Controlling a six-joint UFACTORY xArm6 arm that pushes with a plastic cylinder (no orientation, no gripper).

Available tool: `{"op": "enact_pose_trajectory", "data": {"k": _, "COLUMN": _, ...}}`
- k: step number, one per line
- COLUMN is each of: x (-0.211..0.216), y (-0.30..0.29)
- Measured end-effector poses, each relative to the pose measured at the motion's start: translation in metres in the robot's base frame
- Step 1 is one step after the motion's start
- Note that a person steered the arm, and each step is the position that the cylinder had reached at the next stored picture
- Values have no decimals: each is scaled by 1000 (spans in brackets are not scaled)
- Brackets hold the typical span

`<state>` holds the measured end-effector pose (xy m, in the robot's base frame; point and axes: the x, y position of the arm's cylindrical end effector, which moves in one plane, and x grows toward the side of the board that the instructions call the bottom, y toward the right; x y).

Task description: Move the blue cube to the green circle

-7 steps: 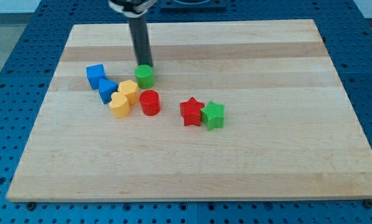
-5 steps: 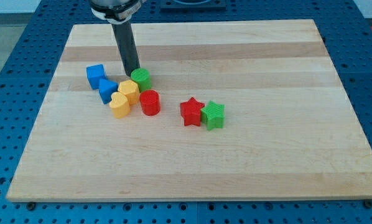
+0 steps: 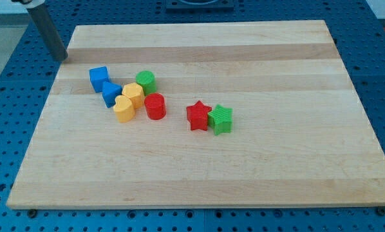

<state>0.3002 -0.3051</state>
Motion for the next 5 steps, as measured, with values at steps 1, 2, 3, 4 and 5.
{"op": "enact_pose_trajectory", "data": {"k": 1, "x": 18, "y": 1}}
{"op": "enact_pose_trajectory", "data": {"k": 2, "x": 36, "y": 4}}
{"op": "enact_pose_trajectory", "data": {"k": 3, "x": 71, "y": 17}}
{"op": "enact_pose_trajectory", "data": {"k": 4, "x": 72, "y": 39}}
{"op": "enact_pose_trajectory", "data": {"k": 5, "x": 73, "y": 65}}
